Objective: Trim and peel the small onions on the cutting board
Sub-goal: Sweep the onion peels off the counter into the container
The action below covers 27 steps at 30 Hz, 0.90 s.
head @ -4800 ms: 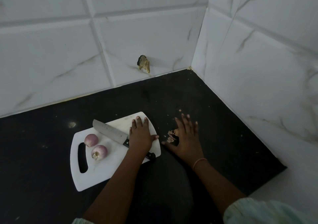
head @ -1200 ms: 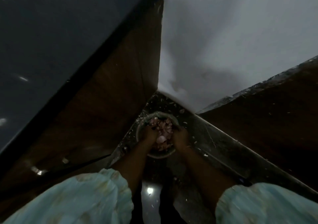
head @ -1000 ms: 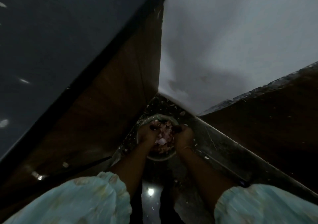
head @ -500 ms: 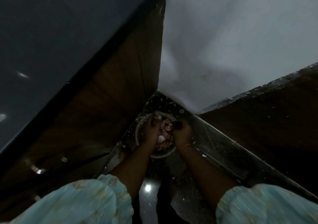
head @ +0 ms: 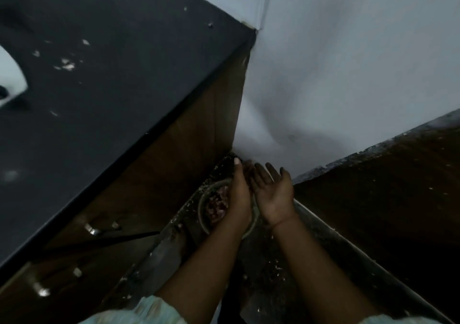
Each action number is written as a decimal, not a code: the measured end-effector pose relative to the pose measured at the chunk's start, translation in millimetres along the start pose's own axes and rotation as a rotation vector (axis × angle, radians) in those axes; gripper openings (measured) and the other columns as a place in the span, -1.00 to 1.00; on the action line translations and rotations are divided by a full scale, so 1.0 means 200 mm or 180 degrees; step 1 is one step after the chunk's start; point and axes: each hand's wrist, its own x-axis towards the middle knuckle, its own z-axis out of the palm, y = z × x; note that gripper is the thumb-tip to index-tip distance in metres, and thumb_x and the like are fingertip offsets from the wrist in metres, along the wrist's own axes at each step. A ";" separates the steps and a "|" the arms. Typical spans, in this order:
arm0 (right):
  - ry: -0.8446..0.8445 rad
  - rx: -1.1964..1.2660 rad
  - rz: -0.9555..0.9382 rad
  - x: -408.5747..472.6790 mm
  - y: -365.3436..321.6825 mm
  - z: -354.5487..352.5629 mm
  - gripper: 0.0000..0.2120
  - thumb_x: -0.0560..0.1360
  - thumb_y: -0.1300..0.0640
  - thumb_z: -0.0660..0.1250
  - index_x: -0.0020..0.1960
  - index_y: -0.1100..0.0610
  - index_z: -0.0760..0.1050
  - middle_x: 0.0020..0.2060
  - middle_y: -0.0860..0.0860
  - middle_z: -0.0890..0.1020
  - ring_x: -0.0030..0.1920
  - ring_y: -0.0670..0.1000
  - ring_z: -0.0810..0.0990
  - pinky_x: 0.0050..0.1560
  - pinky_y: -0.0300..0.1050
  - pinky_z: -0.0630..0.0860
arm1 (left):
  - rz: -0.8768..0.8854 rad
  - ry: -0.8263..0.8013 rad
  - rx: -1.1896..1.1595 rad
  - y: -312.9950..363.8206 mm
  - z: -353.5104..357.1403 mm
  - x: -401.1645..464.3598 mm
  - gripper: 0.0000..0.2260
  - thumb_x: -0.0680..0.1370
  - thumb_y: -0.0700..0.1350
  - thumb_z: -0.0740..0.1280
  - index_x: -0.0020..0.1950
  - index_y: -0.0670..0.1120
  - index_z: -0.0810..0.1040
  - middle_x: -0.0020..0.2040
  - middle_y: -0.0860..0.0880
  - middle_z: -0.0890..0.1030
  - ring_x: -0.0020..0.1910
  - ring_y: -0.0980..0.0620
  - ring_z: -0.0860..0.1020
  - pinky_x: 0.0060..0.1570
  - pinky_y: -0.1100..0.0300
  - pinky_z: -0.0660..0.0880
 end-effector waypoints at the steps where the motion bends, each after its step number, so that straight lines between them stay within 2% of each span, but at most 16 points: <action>1: -0.0119 0.0058 -0.0059 -0.06 -0.03 0.05 -0.60 0.64 -0.04 0.12 0.33 0.18 0.44 0.19 0.22 0.58 0.15 0.16 0.57 0.21 0.04 0.48 | 0.0196 -0.0067 0.0136 0.07 0.05 -0.07 -0.36 0.54 0.35 0.23 0.42 -0.08 0.51 0.39 -0.11 0.54 0.34 -0.05 0.52 0.45 -0.06 0.35; 3: -0.0382 0.0004 -0.0232 -0.17 -0.08 0.19 -0.65 0.63 0.01 0.16 0.29 0.19 0.47 0.16 0.21 0.62 0.16 0.16 0.60 0.20 0.03 0.52 | 0.0726 -0.0113 0.0434 0.23 0.11 -0.19 -0.55 0.64 0.21 0.17 0.36 -0.04 0.56 0.34 -0.05 0.59 0.33 0.02 0.54 0.44 -0.04 0.38; 6: -0.0746 -0.0419 -0.1025 -0.33 -0.08 0.46 -0.77 0.61 0.16 0.19 0.15 0.23 0.53 0.05 0.22 0.66 0.06 0.13 0.66 0.08 -0.02 0.60 | 0.1557 -0.0417 0.0588 0.55 0.13 -0.40 -0.52 0.52 0.32 0.26 0.27 0.05 0.63 0.30 0.00 0.62 0.35 0.03 0.52 0.44 -0.05 0.36; 8: -0.0827 -0.0892 -0.1693 -0.39 -0.02 0.68 -0.82 0.60 0.23 0.20 0.02 0.21 0.58 0.00 0.20 0.67 0.01 0.13 0.66 0.02 -0.05 0.59 | 0.2048 -0.0438 0.0505 0.78 0.10 -0.49 -0.53 0.52 0.28 0.28 0.28 0.01 0.63 0.30 0.00 0.62 0.36 0.04 0.52 0.43 -0.03 0.36; 10: -0.0954 -0.1616 -0.2234 -0.42 0.08 0.89 -0.83 0.58 0.24 0.23 -0.01 0.16 0.60 -0.03 0.11 0.68 0.03 0.06 0.64 0.06 -0.08 0.56 | 0.2530 -0.0149 0.0594 1.03 0.04 -0.55 -0.66 0.63 0.12 0.25 0.27 -0.02 0.63 0.27 0.05 0.64 0.33 0.12 0.54 0.41 0.03 0.40; 13: -0.1203 -0.3064 -0.2717 -0.42 0.29 1.14 -0.78 0.58 0.21 0.26 0.21 0.13 0.53 0.12 -0.03 0.61 0.14 -0.07 0.56 0.24 -0.14 0.47 | 0.3098 0.0575 0.0877 1.34 -0.14 -0.52 -0.74 0.68 -0.05 0.22 0.27 -0.08 0.63 0.22 0.04 0.66 0.25 0.15 0.58 0.36 0.05 0.47; 15: -0.1537 -0.4095 -0.2993 -0.39 0.46 1.23 -0.59 0.60 0.07 0.24 0.42 0.13 0.36 0.35 0.03 0.47 0.35 -0.02 0.42 0.42 -0.10 0.32 | 0.3287 0.1053 0.0952 1.49 -0.30 -0.43 -0.72 0.69 -0.07 0.20 0.37 -0.06 0.55 0.29 0.06 0.60 0.30 0.21 0.53 0.37 0.06 0.45; 17: -0.1625 -0.5295 -0.3651 -0.34 0.59 1.26 -0.41 0.60 -0.05 0.06 0.54 0.21 0.13 0.51 0.12 0.26 0.51 0.07 0.23 0.53 -0.01 0.10 | 0.3378 0.1308 0.0990 1.54 -0.41 -0.35 -0.64 0.71 -0.05 0.16 0.51 -0.01 0.37 0.44 0.08 0.47 0.41 0.26 0.41 0.44 0.10 0.37; 19: -0.1544 -0.6196 -0.4165 -0.28 0.66 1.33 -0.34 0.54 -0.01 -0.14 0.55 0.31 0.01 0.53 0.22 0.13 0.54 0.14 0.15 0.54 0.04 0.00 | 0.3488 0.1493 0.0893 1.55 -0.48 -0.31 -0.59 0.72 -0.06 0.11 0.58 -0.03 0.24 0.53 0.06 0.36 0.48 0.23 0.32 0.49 0.13 0.30; 21: -0.1606 -0.6622 -0.4263 -0.23 0.69 1.47 -0.34 0.57 -0.03 -0.29 0.54 0.35 -0.04 0.53 0.27 0.09 0.54 0.19 0.13 0.53 0.08 0.00 | 0.3658 0.1607 0.0695 1.55 -0.49 -0.29 -0.58 0.71 -0.10 0.08 0.58 -0.08 0.22 0.54 0.03 0.34 0.50 0.20 0.30 0.48 0.24 0.27; 23: -0.2018 -0.6782 -0.4172 -0.17 0.72 1.64 -0.18 0.53 -0.22 -0.49 0.54 0.35 -0.09 0.53 0.28 0.05 0.55 0.21 0.05 0.54 0.08 -0.03 | 0.3713 0.1741 0.0450 1.56 -0.49 -0.28 -0.57 0.68 -0.11 0.09 0.57 -0.08 0.24 0.53 0.06 0.34 0.50 0.22 0.29 0.44 0.34 0.25; 25: -0.2517 -0.7112 -0.4122 -0.12 0.76 1.78 -0.13 0.47 -0.27 -0.51 0.53 0.34 -0.17 0.54 0.27 -0.04 0.56 0.19 -0.05 0.56 0.05 -0.09 | 0.3636 0.1756 0.0275 1.57 -0.49 -0.27 -0.55 0.65 -0.08 0.09 0.56 -0.02 0.23 0.53 0.12 0.31 0.50 0.25 0.27 0.44 0.36 0.25; 27: -0.2943 -0.7511 -0.4179 -0.07 0.78 1.88 -0.21 0.45 -0.18 -0.47 0.53 0.29 -0.25 0.56 0.23 -0.10 0.57 0.15 -0.13 0.56 0.03 -0.14 | 0.3600 0.1606 0.0252 1.57 -0.48 -0.27 -0.55 0.65 -0.05 0.09 0.56 0.07 0.21 0.54 0.18 0.28 0.52 0.25 0.25 0.44 0.34 0.26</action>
